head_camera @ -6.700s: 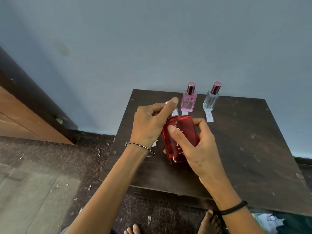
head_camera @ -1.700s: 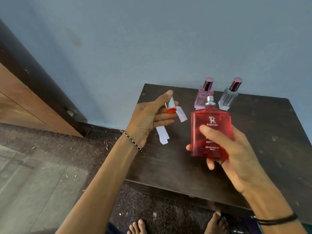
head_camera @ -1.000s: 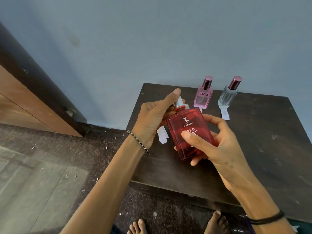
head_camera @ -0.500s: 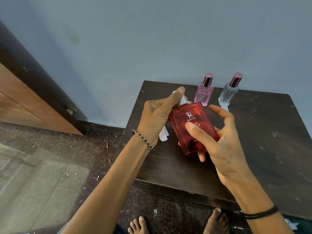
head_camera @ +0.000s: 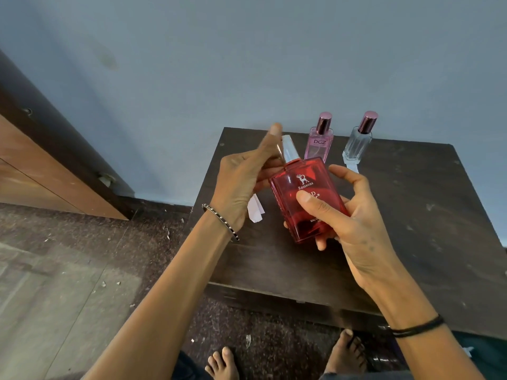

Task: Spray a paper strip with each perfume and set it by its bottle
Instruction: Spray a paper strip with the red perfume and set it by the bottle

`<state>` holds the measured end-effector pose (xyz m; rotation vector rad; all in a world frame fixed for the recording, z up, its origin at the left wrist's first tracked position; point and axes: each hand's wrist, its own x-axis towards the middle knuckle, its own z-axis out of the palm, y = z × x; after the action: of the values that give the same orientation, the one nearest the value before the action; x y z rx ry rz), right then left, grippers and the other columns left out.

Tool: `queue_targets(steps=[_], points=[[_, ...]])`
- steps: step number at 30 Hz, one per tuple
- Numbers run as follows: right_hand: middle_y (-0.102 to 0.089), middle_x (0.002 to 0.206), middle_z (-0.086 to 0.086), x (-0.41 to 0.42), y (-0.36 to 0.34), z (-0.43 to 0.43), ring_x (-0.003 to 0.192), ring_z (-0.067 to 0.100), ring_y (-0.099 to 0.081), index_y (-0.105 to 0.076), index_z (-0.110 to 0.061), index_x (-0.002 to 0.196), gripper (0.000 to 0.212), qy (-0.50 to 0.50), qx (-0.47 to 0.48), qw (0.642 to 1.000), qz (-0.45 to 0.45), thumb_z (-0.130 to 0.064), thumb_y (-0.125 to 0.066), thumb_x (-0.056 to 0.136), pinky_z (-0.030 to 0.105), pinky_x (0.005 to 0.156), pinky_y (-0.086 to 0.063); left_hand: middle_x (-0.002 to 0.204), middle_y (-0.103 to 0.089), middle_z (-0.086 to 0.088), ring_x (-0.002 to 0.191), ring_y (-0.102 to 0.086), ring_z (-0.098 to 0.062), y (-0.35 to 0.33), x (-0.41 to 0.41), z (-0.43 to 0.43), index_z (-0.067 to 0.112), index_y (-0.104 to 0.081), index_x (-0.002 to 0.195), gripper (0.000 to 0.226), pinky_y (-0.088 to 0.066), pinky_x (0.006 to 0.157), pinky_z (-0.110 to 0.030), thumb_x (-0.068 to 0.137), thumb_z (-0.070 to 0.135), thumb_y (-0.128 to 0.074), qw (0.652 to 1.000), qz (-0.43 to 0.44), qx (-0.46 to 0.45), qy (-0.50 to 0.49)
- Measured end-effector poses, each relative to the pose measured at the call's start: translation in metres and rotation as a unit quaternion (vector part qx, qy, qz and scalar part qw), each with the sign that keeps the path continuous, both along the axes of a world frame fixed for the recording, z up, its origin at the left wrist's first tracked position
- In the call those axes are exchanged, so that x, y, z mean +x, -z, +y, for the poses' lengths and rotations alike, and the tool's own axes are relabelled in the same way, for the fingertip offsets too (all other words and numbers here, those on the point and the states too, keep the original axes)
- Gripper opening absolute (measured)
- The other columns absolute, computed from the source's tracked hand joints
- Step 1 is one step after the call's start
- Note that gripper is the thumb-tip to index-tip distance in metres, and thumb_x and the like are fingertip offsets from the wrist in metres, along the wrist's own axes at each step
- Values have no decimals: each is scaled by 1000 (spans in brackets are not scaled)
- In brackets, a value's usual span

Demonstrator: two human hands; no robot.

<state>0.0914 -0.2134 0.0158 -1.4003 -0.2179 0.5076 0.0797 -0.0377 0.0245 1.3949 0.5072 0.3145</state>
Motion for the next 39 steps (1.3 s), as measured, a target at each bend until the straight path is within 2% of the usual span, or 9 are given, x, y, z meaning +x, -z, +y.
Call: queue_targets(steps=[2,5,11,15,20,23,28,36,39], points=[[-79,102,-2,-1,0,-6,83,35,-78,-44,-39,125,74,1,4,1000,-5,-37,-89,67,25,38,-51,76,-80,-6,70,-77,-15,1,-2,3,16,-82,71,41,-59,63,-21,88,51,-70,1000,-9,-11,-10],[-78,103,-3,-1,-1,-17,83,33,-78,-53,-36,122,62,6,-2,1000,-22,-36,-89,71,25,39,-51,72,-78,-2,67,-76,-12,5,-4,3,4,-80,93,22,-58,63,-18,93,24,-72,999,-33,-11,8],[-76,99,-8,1,0,-45,84,17,-75,-70,-36,103,31,49,-16,997,-57,-37,-82,75,23,41,-50,99,-77,-21,88,-73,-20,12,-5,-21,5,-74,108,15,-62,86,-37,93,5,-69,995,-19,47,80],[-76,96,-14,4,-3,-69,87,10,-75,-66,-36,106,34,107,-7,992,-71,-38,-81,75,23,45,-54,87,-76,-19,82,-74,-15,11,-8,-43,6,-67,123,29,-61,76,-27,94,3,-68,989,-18,85,120],[-75,96,-18,9,-6,-93,90,8,-74,-64,-39,107,35,161,12,984,-76,-39,-80,75,21,48,-54,89,-76,-18,97,-76,-31,11,-4,-71,7,-45,141,56,-63,83,-39,91,2,-71,986,14,69,150],[-74,97,-19,12,-4,-99,91,7,-74,-63,-40,108,37,178,12,981,-82,-41,-80,75,21,49,-55,86,-75,-11,84,-78,-22,8,3,-86,10,-34,148,71,-63,76,-29,89,3,-73,981,37,69,177],[-73,98,-20,20,2,-108,90,5,-73,-63,-43,107,36,210,13,973,-93,-44,-80,75,20,49,-55,85,-71,-12,67,-74,-10,6,20,-107,9,-26,150,80,-60,66,-22,87,1,-74,975,55,75,203],[-75,99,-16,35,7,-123,87,9,-75,-65,-33,115,43,288,36,953,-92,-42,-80,76,20,48,-55,81,-65,-1,70,-65,-7,7,55,-129,6,-42,126,47,-57,58,-16,90,1,-72,954,83,141,250],[-75,95,-18,38,10,-128,85,9,-75,-65,-35,110,34,305,43,947,-93,-35,-81,80,20,48,-56,82,-62,1,72,-65,-12,9,73,-140,4,-42,127,42,-61,68,-24,93,2,-67,942,88,199,257]])
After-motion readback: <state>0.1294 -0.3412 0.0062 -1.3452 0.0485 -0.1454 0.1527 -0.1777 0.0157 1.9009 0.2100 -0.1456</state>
